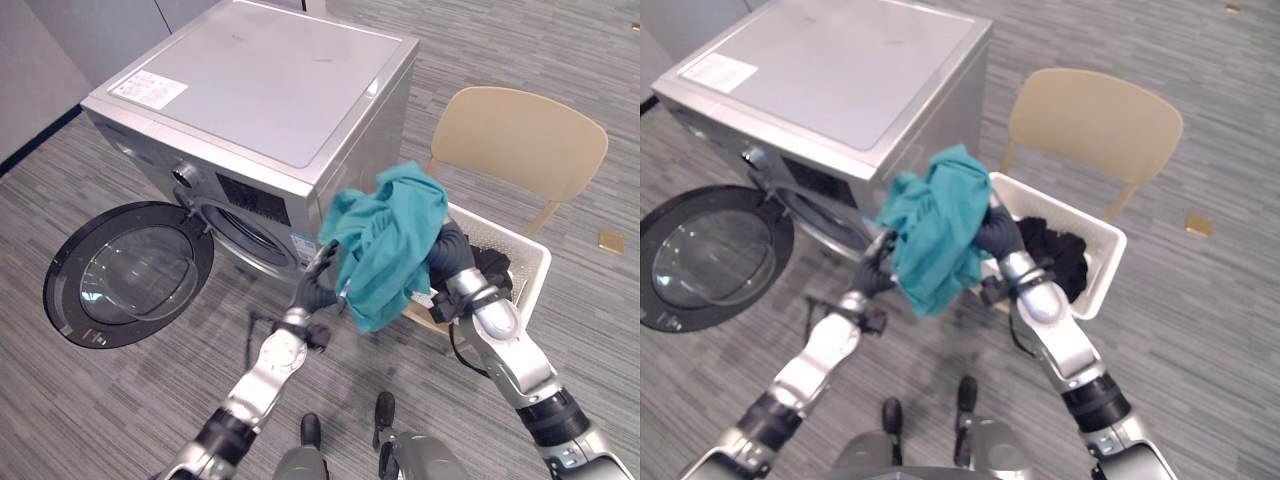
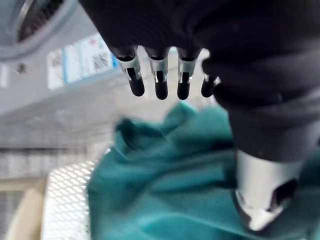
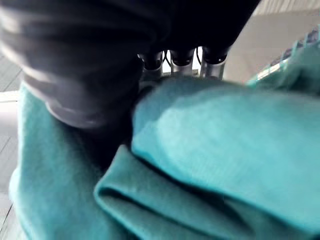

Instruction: Grab the laundry basket,head to the washer,open it,put in the laundry and shut it.

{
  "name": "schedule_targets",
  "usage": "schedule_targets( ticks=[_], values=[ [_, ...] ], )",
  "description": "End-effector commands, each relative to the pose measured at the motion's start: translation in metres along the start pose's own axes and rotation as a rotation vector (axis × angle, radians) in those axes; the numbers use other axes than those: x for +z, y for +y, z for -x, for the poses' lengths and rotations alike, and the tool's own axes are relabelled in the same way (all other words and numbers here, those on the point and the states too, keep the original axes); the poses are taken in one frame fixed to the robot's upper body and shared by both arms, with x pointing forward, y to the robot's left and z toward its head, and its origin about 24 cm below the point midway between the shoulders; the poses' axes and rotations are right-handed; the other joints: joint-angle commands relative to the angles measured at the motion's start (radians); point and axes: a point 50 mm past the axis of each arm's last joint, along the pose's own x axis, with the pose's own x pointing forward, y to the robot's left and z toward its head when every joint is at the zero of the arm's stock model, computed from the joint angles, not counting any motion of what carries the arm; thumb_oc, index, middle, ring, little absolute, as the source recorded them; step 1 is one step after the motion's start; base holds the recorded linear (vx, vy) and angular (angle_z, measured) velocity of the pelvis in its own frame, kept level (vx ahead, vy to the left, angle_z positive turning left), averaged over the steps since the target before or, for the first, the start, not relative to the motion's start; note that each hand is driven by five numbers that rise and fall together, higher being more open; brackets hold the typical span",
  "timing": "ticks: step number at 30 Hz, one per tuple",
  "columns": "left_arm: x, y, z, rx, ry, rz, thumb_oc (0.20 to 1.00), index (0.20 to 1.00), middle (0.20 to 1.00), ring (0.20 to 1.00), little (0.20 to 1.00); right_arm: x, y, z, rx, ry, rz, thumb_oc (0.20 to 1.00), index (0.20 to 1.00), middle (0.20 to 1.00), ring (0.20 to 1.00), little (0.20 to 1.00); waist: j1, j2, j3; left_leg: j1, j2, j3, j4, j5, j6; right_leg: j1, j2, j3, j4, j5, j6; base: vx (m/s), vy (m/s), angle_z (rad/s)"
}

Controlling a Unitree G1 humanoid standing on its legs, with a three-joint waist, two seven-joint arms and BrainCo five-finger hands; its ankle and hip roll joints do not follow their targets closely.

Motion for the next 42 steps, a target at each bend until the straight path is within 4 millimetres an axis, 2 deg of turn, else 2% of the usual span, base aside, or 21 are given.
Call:
schedule_targets(
  ticks=[1,4,6,7,8,9,10,11,12,15,21,25,26,28,29,32,36,39,40,41,42],
  values=[
    [0.005,-0.008,0.004,-0.012,-0.067,-0.043,1.0,1.0,1.0,1.0,1.0,0.033,0.028,-0.018,0.049,-0.229,-0.156,0.2,0.2,0.2,0.2,0.2,0.014,-0.05,-0.127,-0.008,-0.045,0.007,-0.007,-0.014,0.001,0.098,-0.063,0.063,-0.018,-0.141,0.12,-0.01,0.116,-0.14],
    [0.015,-0.017,-0.008,-0.023,-0.106,-0.038,1.0,1.0,1.0,1.0,1.0,0.029,0.049,-0.025,0.105,-0.209,-0.245,0.2,0.2,0.2,0.2,0.2,0.017,-0.053,-0.136,0.009,-0.055,0.007,-0.014,-0.02,0.014,0.101,-0.065,0.084,-0.01,-0.137,0.125,0.0,0.095,-0.03],
    [0.027,-0.018,-0.018,-0.014,-0.153,-0.04,1.0,1.0,1.0,1.0,1.0,0.008,0.065,-0.018,0.145,-0.101,-0.328,0.2,0.2,0.2,0.2,0.2,0.015,-0.056,-0.141,0.021,-0.061,0.009,-0.016,-0.025,0.023,0.1,-0.069,0.099,0.006,-0.139,0.13,0.01,0.102,-0.1],
    [0.029,-0.018,-0.019,-0.009,-0.16,-0.041,0.501,0.501,0.501,0.501,0.501,0.0,0.068,-0.015,0.152,-0.058,-0.341,0.2,0.2,0.2,0.2,0.2,0.014,-0.058,-0.143,0.022,-0.063,0.011,-0.016,-0.026,0.025,0.101,-0.07,0.101,0.009,-0.14,0.131,0.01,0.071,-0.25],
    [0.029,-0.016,-0.02,0.002,-0.157,-0.04,0.2,0.2,0.2,0.2,0.2,-0.01,0.07,-0.009,0.151,-0.005,-0.364,0.385,0.385,0.385,0.385,0.385,0.012,-0.059,-0.146,0.023,-0.065,0.012,-0.016,-0.028,0.026,0.102,-0.072,0.103,0.012,-0.141,0.133,0.01,0.033,-0.16],
    [0.029,-0.016,-0.02,0.002,-0.157,-0.04,0.2,0.2,0.2,0.2,0.2,-0.01,0.07,-0.009,0.152,-0.005,-0.364,0.47,0.47,0.47,0.47,0.47,0.012,-0.059,-0.147,0.023,-0.065,0.012,-0.016,-0.028,0.026,0.102,-0.072,0.103,0.012,-0.141,0.133,0.01,0.026,-0.04],
    [0.028,-0.014,-0.021,0.012,-0.152,-0.041,0.2,0.2,0.2,0.2,0.2,-0.021,0.073,-0.002,0.151,0.056,-0.388,0.953,0.953,0.953,0.953,0.953,0.01,-0.06,-0.149,0.025,-0.066,0.014,-0.016,-0.029,0.027,0.104,-0.074,0.105,0.014,-0.141,0.135,0.0,0.0,0.0],
    [0.027,-0.012,-0.021,0.019,-0.148,-0.043,0.2,0.2,0.2,0.2,0.2,-0.029,0.073,0.003,0.145,0.094,-0.394,0.953,0.953,0.953,0.953,0.953,0.008,-0.06,-0.152,0.026,-0.068,0.014,-0.016,-0.029,0.028,0.106,-0.076,0.107,0.015,-0.142,0.136,0.0,0.0,0.0],
    [0.024,-0.009,-0.02,0.03,-0.135,-0.041,0.2,0.2,0.2,0.2,0.2,-0.034,0.072,0.007,0.138,0.122,-0.39,1.0,1.0,1.0,1.0,1.0,0.007,-0.06,-0.154,0.026,-0.069,0.015,-0.016,-0.029,0.028,0.107,-0.077,0.109,0.015,-0.142,0.136,0.0,0.0,0.0],
    [0.013,0.0,-0.013,0.066,-0.088,-0.018,0.2,0.2,0.2,0.2,0.2,-0.045,0.064,0.019,0.111,0.182,-0.36,1.0,1.0,1.0,1.0,1.0,0.004,-0.058,-0.16,0.029,-0.07,0.014,-0.016,-0.028,0.03,0.108,-0.08,0.111,0.017,-0.142,0.138,0.03,0.014,-0.03],
    [-0.034,0.033,0.034,0.183,0.121,0.012,0.2,0.2,0.2,0.2,0.2,-0.055,0.011,0.05,-0.029,0.268,-0.034,1.0,1.0,1.0,1.0,1.0,0.009,-0.046,-0.166,0.036,-0.075,0.011,-0.016,-0.029,0.031,0.127,-0.082,0.109,-0.002,-0.139,0.14,0.05,-0.004,0.0],
    [-0.064,0.048,0.073,0.22,0.276,-0.017,0.2,0.2,0.2,0.2,0.2,-0.066,-0.022,0.091,-0.081,0.418,0.174,1.0,1.0,1.0,1.0,1.0,0.013,-0.044,-0.165,0.039,-0.072,0.008,-0.016,-0.029,0.03,0.136,-0.084,0.104,-0.008,-0.141,0.143,0.02,-0.011,0.0],
    [-0.077,0.054,0.09,0.246,0.353,-0.02,0.2,0.2,0.2,0.2,0.2,-0.072,-0.036,0.112,-0.098,0.511,0.263,1.0,1.0,1.0,1.0,1.0,0.013,-0.044,-0.161,0.04,-0.072,0.006,-0.016,-0.029,0.03,0.138,-0.084,0.104,-0.007,-0.143,0.142,0.0,0.0,0.0],
    [-0.094,0.059,0.113,0.285,0.45,0.008,0.2,0.2,0.2,0.2,0.2,-0.08,-0.047,0.136,-0.101,0.619,0.34,1.0,1.0,1.0,1.0,1.0,0.014,-0.043,-0.158,0.043,-0.072,0.004,-0.016,-0.028,0.031,0.139,-0.084,0.102,-0.005,-0.146,0.142,0.02,-0.033,0.0],
    [-0.108,0.064,0.135,0.321,0.542,0.027,0.2,0.2,0.2,0.2,0.2,-0.091,-0.054,0.162,-0.095,0.744,0.388,1.0,1.0,1.0,1.0,1.0,0.016,-0.04,-0.153,0.047,-0.072,0.001,-0.016,-0.028,0.031,0.14,-0.083,0.101,-0.001,-0.151,0.14,0.03,-0.04,-0.02],
    [-0.128,0.068,0.165,0.399,0.674,0.086,0.2,0.2,0.2,0.2,0.2,-0.107,-0.06,0.191,-0.083,0.895,0.423,1.0,1.0,1.0,1.0,1.0,0.023,-0.037,-0.138,0.046,-0.07,-0.006,-0.011,-0.024,0.034,0.138,-0.081,0.104,0.012,-0.158,0.135,0.0,-0.042,0.0],
    [-0.148,0.074,0.193,0.516,0.806,0.13,0.2,0.2,0.2,0.2,0.2,-0.123,-0.061,0.211,-0.054,1.018,0.458,1.0,1.0,1.0,1.0,1.0,0.042,-0.039,-0.092,-0.006,-0.064,-0.024,0.073,-0.035,0.033,0.121,-0.081,0.098,0.04,-0.173,0.118,-0.06,-0.06,0.0],
    [-0.15,0.078,0.197,0.559,0.821,0.141,0.2,0.2,0.2,0.2,0.2,-0.126,-0.062,0.212,-0.055,1.033,0.463,1.0,1.0,1.0,1.0,1.0,0.052,-0.041,-0.063,-0.054,-0.062,-0.039,0.127,-0.038,0.026,0.106,-0.081,0.085,0.051,-0.18,0.109,-0.11,-0.079,0.08],
    [-0.152,0.08,0.197,0.588,0.828,0.144,0.2,0.2,0.2,0.2,0.2,-0.127,-0.063,0.21,-0.065,1.029,0.466,1.0,1.0,1.0,1.0,1.0,0.067,-0.043,-0.024,-0.109,-0.065,-0.05,0.191,-0.038,0.011,0.094,-0.084,0.06,0.061,-0.188,0.098,-0.16,-0.088,0.27],
    [-0.152,0.081,0.196,0.589,0.827,0.144,0.2,0.2,0.2,0.2,0.2,-0.127,-0.063,0.209,-0.065,1.028,0.466,1.0,1.0,1.0,1.0,1.0,0.064,-0.044,-0.027,-0.117,-0.065,-0.053,0.193,-0.036,0.011,0.089,-0.084,0.057,0.061,-0.186,0.098,-0.16,-0.11,0.56],
    [-0.152,0.08,0.192,0.604,0.811,0.154,0.2,0.2,0.2,0.2,0.2,-0.128,-0.063,0.211,-0.079,1.035,0.469,1.0,1.0,1.0,1.0,1.0,0.074,-0.046,-0.01,-0.157,-0.064,-0.042,0.235,-0.034,0.002,0.094,-0.092,0.016,0.057,-0.195,0.09,-0.05,-0.047,0.71]
  ],
)
